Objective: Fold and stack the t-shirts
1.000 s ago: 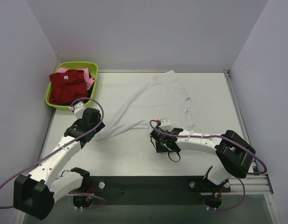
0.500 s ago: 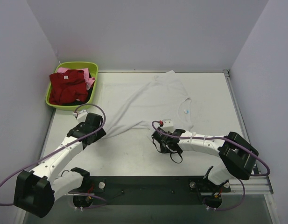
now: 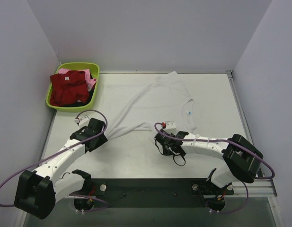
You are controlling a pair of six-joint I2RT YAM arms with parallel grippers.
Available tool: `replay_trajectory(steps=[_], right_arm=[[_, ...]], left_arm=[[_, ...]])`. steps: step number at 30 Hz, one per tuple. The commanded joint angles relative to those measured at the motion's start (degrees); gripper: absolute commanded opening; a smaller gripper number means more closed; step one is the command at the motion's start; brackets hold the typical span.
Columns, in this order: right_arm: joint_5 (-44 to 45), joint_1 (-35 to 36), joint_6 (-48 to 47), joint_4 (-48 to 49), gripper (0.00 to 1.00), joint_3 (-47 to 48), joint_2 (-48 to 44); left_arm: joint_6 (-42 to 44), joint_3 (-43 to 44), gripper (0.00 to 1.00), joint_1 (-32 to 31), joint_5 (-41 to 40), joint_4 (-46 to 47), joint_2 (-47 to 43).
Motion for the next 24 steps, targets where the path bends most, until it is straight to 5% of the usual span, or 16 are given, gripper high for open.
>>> replay_trajectory(steps=[1,24], right_arm=[[0.3,0.4,0.4,-1.7,0.00,-2.0,-1.0],[-1.5,0.4,0.1,1.2,0.00,-3.6,0.2]], left_arm=[[-1.6,-1.6,0.64,-0.4,-0.4,2.3,2.1],[-1.0,2.2,0.64,0.2,-9.6,8.0,12.1]])
